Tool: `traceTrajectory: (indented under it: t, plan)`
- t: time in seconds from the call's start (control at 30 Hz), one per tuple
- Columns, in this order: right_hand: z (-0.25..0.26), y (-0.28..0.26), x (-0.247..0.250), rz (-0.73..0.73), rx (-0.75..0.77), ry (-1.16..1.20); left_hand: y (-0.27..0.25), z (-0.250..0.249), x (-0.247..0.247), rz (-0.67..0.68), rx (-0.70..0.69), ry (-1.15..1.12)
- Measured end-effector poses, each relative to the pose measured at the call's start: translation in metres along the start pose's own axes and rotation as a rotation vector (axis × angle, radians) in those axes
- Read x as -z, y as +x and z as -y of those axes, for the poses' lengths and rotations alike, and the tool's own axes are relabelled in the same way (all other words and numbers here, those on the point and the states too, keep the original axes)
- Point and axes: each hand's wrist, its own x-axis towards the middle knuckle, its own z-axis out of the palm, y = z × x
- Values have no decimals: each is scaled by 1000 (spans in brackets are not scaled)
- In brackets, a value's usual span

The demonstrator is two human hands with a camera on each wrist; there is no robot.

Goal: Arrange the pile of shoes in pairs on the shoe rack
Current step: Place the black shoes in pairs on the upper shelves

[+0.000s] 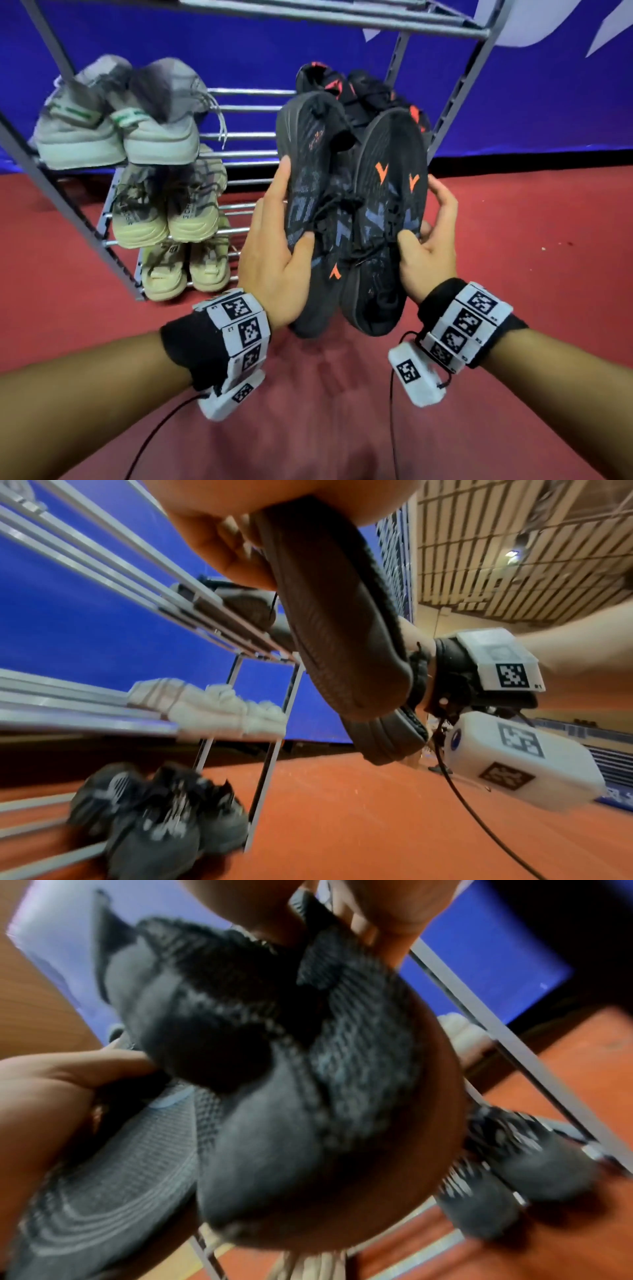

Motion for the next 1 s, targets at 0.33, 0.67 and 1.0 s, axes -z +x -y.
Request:
traceTrajectory:
  t: [0.33,0.67,1.0]
  plan:
    - [94,118,-5,-29,225,63,135,-59,4,-143,-71,-61]
    - [169,211,-15,42,18,10,229,-116,21,-207,232,-127]
    - [181,262,-18,331,-145,-206,248,-133,24,-155,421,-84]
